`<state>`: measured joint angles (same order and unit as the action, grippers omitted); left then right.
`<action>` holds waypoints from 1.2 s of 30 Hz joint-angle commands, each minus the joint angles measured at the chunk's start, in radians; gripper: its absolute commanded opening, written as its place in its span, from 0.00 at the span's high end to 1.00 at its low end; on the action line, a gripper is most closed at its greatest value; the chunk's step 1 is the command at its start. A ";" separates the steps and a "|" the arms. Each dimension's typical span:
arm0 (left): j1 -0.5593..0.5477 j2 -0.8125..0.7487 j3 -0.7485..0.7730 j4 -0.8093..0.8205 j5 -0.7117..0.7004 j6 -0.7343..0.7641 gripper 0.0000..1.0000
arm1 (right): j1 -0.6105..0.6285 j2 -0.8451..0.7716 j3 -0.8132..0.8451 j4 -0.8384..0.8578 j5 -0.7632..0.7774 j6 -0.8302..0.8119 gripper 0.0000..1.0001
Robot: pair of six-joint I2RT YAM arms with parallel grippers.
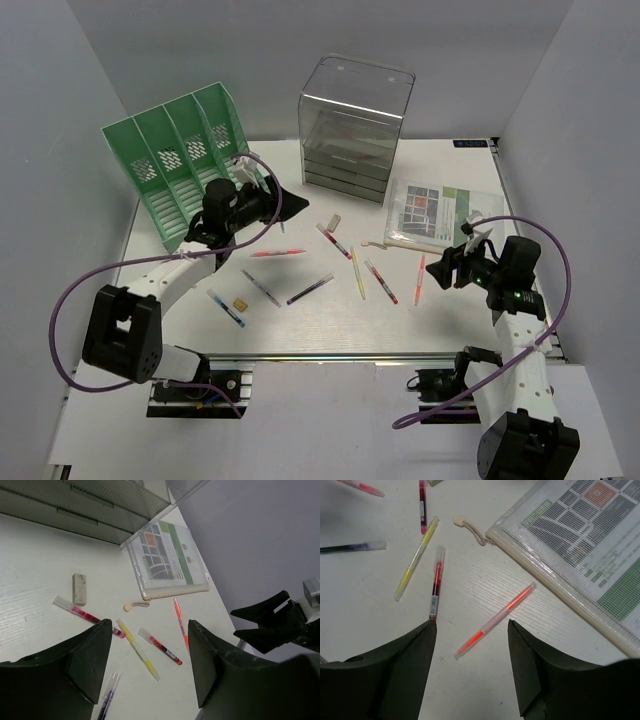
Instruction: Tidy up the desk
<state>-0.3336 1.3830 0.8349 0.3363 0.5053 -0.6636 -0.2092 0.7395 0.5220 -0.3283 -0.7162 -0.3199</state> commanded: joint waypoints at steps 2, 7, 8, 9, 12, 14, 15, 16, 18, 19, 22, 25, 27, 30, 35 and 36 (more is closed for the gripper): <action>-0.033 0.016 0.058 0.007 -0.062 -0.042 0.27 | -0.002 0.020 0.053 -0.003 -0.043 -0.002 0.34; -0.033 0.040 0.050 -0.026 -0.019 -0.007 0.27 | 0.001 0.012 0.035 0.000 -0.072 -0.042 0.32; -0.033 0.042 0.037 -0.034 -0.016 0.005 0.27 | 0.001 0.008 0.030 -0.003 -0.074 -0.051 0.32; -0.033 0.037 0.032 -0.043 -0.016 0.045 0.27 | -0.001 0.008 0.023 -0.006 -0.080 -0.065 0.32; -0.033 0.030 0.018 -0.082 -0.042 0.104 0.22 | 0.001 0.015 0.022 -0.049 -0.147 -0.152 0.32; -0.033 0.028 0.006 -0.062 -0.044 0.101 0.21 | 0.002 0.031 0.026 -0.069 -0.187 -0.182 0.32; -0.033 0.030 -0.008 -0.050 -0.053 0.084 0.17 | 0.002 0.035 0.026 -0.072 -0.184 -0.182 0.32; -0.033 0.031 -0.014 -0.034 -0.054 0.067 0.16 | 0.004 0.037 0.024 -0.069 -0.178 -0.180 0.32; -0.033 0.040 -0.034 0.035 -0.056 -0.010 0.13 | 0.002 0.038 0.019 -0.049 -0.161 -0.163 0.32; -0.033 0.056 -0.042 0.065 -0.071 -0.046 0.13 | 0.002 0.037 0.018 -0.048 -0.160 -0.163 0.32; -0.033 0.120 -0.088 0.304 -0.089 -0.216 0.13 | 0.004 0.035 0.012 -0.041 -0.160 -0.163 0.36; -0.033 0.232 -0.102 0.511 -0.126 -0.355 0.13 | 0.002 0.029 0.006 -0.035 -0.157 -0.160 0.42; -0.033 0.299 -0.083 0.581 -0.154 -0.436 0.15 | 0.002 0.020 -0.002 -0.022 -0.157 -0.153 0.47; -0.033 0.422 -0.008 0.673 -0.182 -0.504 0.21 | 0.002 0.006 -0.011 -0.011 -0.163 -0.143 0.51; -0.033 0.559 0.130 0.728 -0.203 -0.536 0.25 | 0.004 -0.015 -0.016 -0.002 -0.160 -0.131 0.54; -0.033 0.570 0.139 0.731 -0.208 -0.538 0.26 | 0.004 -0.018 -0.016 0.001 -0.158 -0.128 0.55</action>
<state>-0.3637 1.9594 0.9154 0.9531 0.3336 -1.1511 -0.2081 0.7376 0.5087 -0.3649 -0.8520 -0.4618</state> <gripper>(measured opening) 0.747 0.458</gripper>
